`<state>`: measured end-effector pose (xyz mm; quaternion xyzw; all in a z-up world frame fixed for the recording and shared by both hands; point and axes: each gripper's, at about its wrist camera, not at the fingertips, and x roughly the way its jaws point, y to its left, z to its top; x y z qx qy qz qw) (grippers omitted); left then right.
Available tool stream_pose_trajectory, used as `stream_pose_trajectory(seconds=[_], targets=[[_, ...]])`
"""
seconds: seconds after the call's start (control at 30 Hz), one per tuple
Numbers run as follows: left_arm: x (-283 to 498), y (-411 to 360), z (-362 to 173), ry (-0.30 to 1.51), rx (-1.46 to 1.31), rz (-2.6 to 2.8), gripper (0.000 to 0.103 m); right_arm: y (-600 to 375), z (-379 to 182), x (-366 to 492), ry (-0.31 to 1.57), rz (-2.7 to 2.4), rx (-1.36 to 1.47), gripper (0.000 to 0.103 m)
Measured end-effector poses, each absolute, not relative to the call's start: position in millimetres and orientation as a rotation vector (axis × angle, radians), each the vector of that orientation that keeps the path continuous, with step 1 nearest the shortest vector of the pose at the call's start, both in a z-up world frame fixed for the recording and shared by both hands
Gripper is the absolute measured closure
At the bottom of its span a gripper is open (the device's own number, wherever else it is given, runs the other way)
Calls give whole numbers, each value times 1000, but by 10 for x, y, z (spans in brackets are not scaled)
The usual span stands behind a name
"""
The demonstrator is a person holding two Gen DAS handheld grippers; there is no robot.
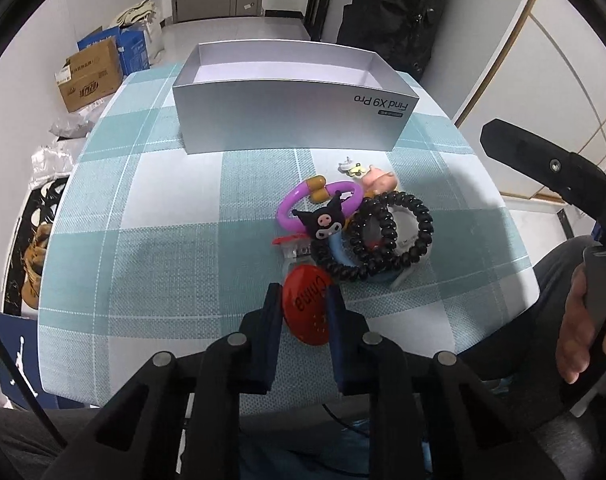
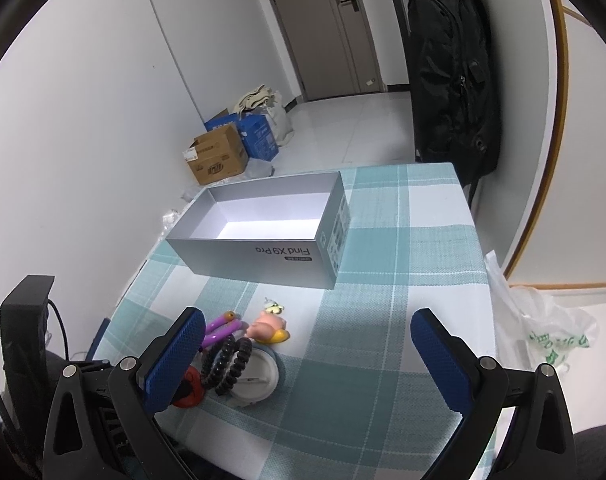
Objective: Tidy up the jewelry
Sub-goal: 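Lower the left gripper onto the red round badge and grasp it, then lift the red badge with the left gripper while the right gripper grasps the purple ring keychain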
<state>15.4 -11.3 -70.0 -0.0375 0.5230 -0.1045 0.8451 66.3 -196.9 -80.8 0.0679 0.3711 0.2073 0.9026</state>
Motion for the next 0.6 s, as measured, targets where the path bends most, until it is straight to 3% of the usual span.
stream_pose_trajectory(seconds=[0.6], targets=[[228, 22, -696, 1118, -265, -275, 97, -1978, -783, 653, 764, 450, 165, 0]])
